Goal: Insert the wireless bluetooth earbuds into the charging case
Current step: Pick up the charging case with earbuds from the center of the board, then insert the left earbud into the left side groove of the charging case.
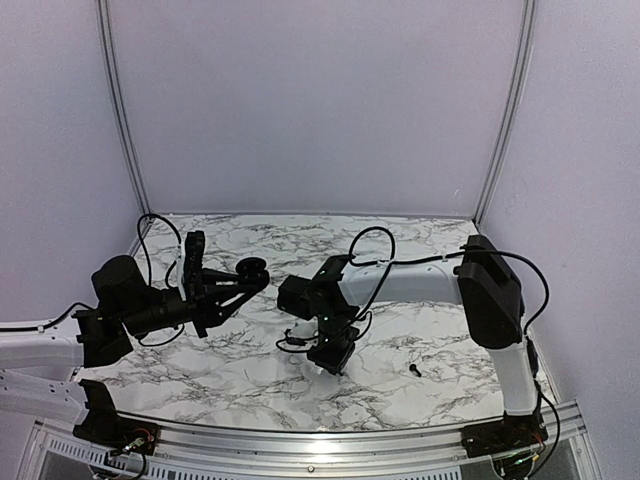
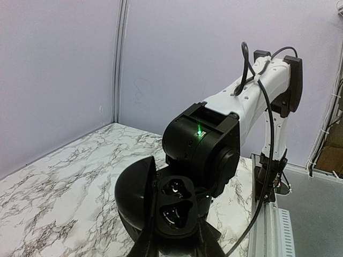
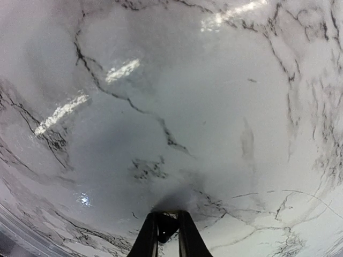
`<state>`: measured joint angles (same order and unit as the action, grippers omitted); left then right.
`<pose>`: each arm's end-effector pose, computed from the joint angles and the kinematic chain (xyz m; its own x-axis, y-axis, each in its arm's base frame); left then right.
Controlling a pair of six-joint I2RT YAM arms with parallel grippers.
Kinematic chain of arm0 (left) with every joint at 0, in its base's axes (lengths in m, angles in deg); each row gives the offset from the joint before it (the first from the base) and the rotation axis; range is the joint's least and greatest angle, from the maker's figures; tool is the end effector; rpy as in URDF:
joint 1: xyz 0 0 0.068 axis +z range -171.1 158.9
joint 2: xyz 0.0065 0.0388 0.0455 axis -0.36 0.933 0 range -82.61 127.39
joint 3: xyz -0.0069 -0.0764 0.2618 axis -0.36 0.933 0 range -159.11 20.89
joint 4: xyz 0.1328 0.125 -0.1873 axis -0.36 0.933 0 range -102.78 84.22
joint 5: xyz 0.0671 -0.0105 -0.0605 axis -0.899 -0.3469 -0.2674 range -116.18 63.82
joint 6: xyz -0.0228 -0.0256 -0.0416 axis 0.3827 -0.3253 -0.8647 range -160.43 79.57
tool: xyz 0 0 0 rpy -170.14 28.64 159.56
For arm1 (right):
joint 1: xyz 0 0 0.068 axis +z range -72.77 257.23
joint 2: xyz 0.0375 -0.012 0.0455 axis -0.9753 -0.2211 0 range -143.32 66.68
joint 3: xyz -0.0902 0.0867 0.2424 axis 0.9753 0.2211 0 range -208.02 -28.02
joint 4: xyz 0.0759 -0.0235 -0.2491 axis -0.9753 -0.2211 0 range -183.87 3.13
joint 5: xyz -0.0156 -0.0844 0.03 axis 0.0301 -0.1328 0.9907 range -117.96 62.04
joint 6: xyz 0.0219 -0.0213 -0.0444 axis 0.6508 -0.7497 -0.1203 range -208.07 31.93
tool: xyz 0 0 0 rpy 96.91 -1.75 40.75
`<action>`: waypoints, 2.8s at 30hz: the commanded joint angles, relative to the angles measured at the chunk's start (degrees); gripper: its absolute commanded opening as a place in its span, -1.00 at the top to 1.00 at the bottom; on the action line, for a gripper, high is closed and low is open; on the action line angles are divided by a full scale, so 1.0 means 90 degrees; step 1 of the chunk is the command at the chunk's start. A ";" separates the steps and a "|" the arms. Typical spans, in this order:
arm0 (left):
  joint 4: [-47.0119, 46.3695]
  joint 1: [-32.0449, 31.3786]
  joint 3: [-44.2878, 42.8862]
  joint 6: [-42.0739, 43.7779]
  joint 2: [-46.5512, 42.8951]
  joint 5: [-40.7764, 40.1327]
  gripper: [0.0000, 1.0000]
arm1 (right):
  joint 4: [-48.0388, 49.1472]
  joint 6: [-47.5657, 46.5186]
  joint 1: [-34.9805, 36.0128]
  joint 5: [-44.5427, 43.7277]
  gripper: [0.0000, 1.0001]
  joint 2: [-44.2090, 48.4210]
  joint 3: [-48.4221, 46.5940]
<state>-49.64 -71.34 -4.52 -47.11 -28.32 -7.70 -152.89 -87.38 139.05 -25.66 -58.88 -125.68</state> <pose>0.1295 -0.1734 0.2771 -0.0198 -0.1486 -0.9887 0.9339 0.3502 -0.0714 0.1926 0.3626 0.1573 -0.4817 -0.8736 0.0688 -0.8737 0.4849 0.0393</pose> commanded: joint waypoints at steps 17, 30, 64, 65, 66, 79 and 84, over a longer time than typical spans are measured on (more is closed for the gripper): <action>-0.0601 0.0024 0.0168 0.1035 0.0256 -0.0141 1.00 | 0.3702 -0.0132 -0.0562 -0.0208 0.92 0.3526 0.1637; -0.0801 -0.0187 0.0038 0.1900 0.0358 0.0431 1.00 | 0.6984 -0.1339 0.0397 0.1314 0.86 0.5683 0.3126; -0.1088 -0.0639 -0.0578 0.1913 0.0676 0.0783 1.00 | 0.8269 -0.1608 0.0709 0.1952 0.88 0.5123 0.3440; -0.1090 -0.0639 -0.0577 0.1905 0.0682 0.0783 1.00 | 0.8269 -0.1607 0.0709 0.1934 0.88 0.5114 0.3440; -0.1090 -0.0639 -0.0585 0.1904 0.0687 0.0779 1.00 | 0.8264 -0.1612 0.0709 0.1932 0.88 0.5108 0.3440; -0.1100 -0.0643 -0.0589 0.1878 0.0692 0.0756 1.00 | 0.8354 -0.1629 0.0709 0.1812 0.88 0.4917 0.3436; -0.1119 -0.0648 -0.0569 0.1855 0.0691 0.0740 1.00 | 0.8311 -0.1653 0.0709 0.1769 0.89 0.4847 0.3398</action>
<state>-57.29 -76.89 -8.23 -29.93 -22.07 -1.61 -79.32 -101.68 144.91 -8.41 -14.48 -94.39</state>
